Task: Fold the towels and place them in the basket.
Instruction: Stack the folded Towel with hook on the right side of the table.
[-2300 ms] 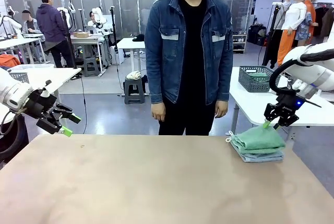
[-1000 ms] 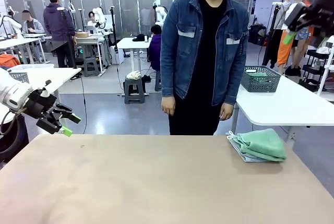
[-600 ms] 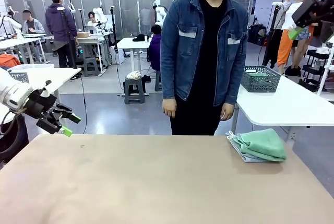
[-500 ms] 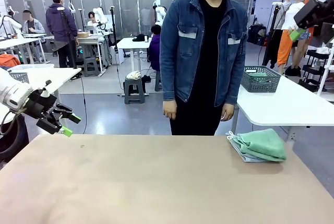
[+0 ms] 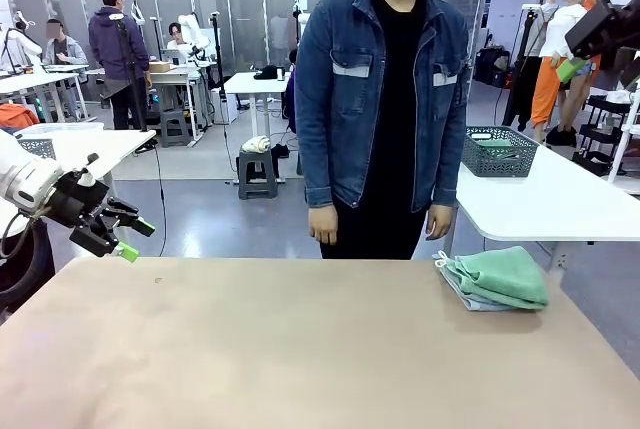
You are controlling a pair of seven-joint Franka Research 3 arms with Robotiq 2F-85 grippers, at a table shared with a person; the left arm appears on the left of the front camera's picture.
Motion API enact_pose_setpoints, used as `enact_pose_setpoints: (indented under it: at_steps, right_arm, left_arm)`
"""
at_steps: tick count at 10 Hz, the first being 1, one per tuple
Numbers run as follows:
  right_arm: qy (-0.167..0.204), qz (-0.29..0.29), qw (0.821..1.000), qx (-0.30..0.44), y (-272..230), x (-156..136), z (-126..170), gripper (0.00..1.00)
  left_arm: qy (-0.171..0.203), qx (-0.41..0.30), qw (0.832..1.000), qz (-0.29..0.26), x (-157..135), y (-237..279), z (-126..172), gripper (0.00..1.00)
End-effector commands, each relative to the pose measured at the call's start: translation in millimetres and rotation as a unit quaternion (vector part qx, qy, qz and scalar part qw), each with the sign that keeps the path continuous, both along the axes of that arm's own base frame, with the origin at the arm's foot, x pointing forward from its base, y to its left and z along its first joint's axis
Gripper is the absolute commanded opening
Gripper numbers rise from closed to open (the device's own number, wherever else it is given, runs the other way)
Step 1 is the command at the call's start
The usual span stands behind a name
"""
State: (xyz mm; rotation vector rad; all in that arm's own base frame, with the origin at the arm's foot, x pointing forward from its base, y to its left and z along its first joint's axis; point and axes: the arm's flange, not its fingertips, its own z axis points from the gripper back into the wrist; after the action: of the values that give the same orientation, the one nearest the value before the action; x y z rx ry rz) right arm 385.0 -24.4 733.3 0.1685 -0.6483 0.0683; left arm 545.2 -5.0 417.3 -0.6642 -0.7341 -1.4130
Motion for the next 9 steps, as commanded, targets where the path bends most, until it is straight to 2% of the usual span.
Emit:
enact_pose_setpoints:
  at_steps: [1,9]
  right_arm:
    - [0.004,0.0,1.0,-0.001,0.5,1.7,2.7,1.0]
    - [0.004,0.0,1.0,-0.001,0.5,1.7,2.7,1.0]
  left_arm:
    - [-0.003,0.002,1.0,0.002,0.7,-1.0,0.5,1.0]
    - [-0.003,0.002,1.0,0.002,0.7,-1.0,0.5,1.0]
